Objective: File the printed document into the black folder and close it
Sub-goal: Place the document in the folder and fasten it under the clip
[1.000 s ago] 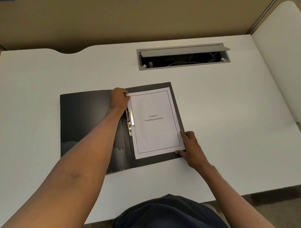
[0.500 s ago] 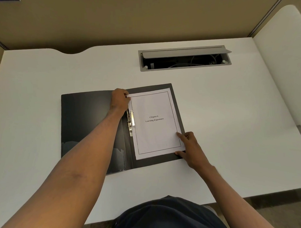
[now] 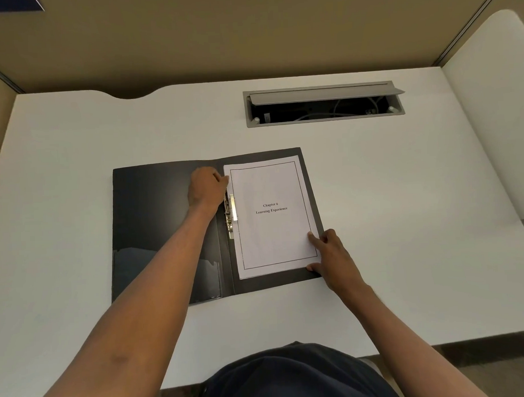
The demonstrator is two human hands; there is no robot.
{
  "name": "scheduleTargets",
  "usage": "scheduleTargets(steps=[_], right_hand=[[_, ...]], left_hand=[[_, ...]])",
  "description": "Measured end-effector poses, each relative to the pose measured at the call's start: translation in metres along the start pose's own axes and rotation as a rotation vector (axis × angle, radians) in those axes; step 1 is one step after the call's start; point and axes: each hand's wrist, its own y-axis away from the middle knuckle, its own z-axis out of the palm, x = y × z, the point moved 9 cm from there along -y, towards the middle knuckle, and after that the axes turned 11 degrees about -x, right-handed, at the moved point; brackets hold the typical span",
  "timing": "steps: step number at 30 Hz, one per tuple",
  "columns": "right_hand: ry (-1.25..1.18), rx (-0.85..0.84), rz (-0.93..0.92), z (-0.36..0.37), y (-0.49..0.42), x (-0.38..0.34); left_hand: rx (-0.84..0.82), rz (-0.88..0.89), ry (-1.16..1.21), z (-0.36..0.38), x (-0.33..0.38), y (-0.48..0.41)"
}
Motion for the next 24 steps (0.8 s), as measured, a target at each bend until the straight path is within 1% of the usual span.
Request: scheduleTargets(steps=[2, 4, 12, 20, 24], right_hand=[[0.009, -0.004, 0.006, -0.001, 0.000, -0.001], [0.014, -0.006, 0.007, -0.002, 0.000, -0.002], [0.026, -0.011, 0.001, -0.003, 0.003, -0.005], [0.055, -0.010, -0.002, -0.003, 0.003, -0.007], [0.062, -0.008, 0.000, -0.003, 0.004, -0.007]], left_hand=[[-0.035, -0.054, 0.013, 0.003, -0.007, 0.004], [-0.036, -0.079, 0.029, 0.002, -0.009, 0.007], [-0.044, -0.071, 0.179, -0.001, -0.006, 0.019], [-0.108, -0.171, 0.566, 0.008, -0.019, 0.058], [-0.109, -0.222, 0.682, 0.016, -0.030, 0.080]])
